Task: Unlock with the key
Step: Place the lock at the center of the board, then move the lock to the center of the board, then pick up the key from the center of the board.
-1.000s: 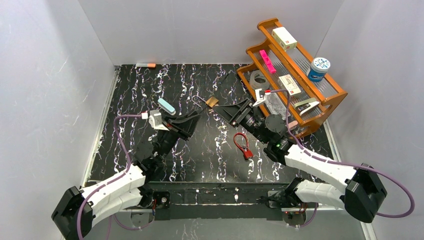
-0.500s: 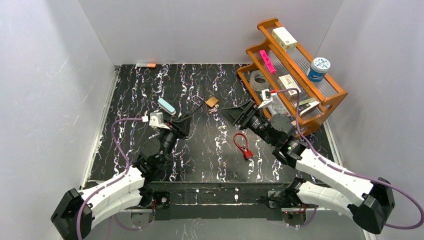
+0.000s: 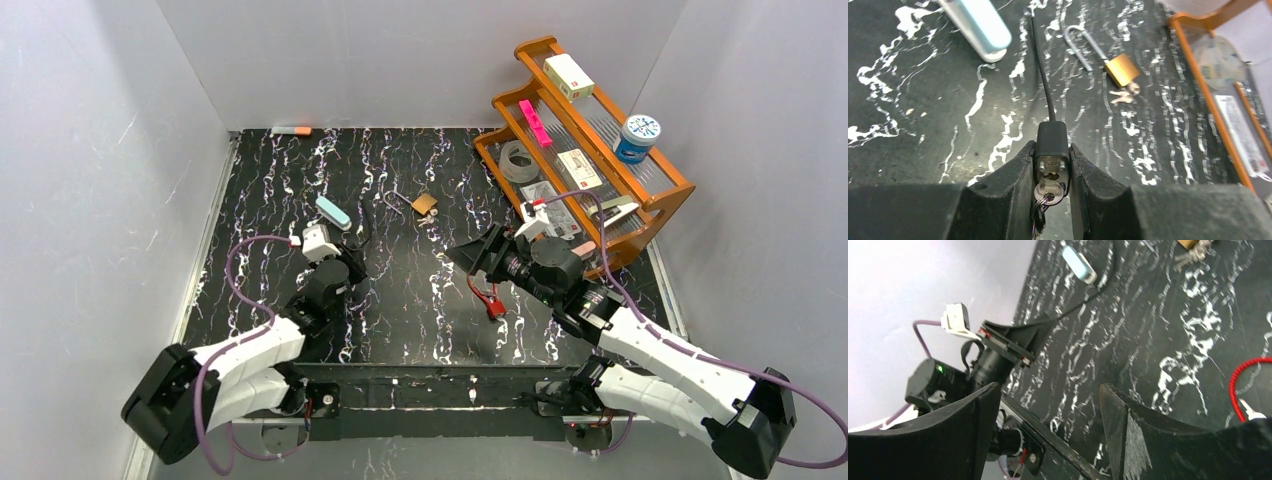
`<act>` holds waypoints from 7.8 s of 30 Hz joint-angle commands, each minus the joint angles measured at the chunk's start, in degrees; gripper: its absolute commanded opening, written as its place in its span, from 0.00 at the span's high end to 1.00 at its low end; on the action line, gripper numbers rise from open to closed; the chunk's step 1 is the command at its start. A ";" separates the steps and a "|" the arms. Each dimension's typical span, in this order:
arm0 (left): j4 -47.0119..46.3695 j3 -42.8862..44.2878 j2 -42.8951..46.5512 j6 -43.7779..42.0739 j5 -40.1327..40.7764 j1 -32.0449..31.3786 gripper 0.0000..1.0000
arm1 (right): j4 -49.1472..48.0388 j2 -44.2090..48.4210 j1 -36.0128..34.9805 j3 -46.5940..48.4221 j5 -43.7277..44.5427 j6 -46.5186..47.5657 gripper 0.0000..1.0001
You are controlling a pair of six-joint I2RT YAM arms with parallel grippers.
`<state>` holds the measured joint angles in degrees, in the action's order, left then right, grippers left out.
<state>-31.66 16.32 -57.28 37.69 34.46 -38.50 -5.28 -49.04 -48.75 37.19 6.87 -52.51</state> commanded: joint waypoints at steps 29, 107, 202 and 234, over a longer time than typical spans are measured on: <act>37.56 21.46 -6.32 3.52 -19.28 10.73 0.02 | 29.54 -11.21 2.68 1.93 11.53 22.39 0.07; 24.19 11.46 -5.02 4.71 -43.78 10.73 0.07 | 30.81 -49.25 1.67 23.26 12.30 29.90 0.64; 24.43 20.05 -0.68 5.40 -63.01 2.03 1.00 | -5.00 -11.87 9.78 7.57 -24.34 6.72 0.19; 72.90 50.60 -6.73 -49.02 -76.49 -0.96 1.00 | -19.62 -20.70 3.30 7.60 -55.26 26.00 0.71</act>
<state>39.62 66.41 -66.22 -9.21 -38.89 -39.18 -22.26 -68.99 -45.23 44.56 -49.52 -27.38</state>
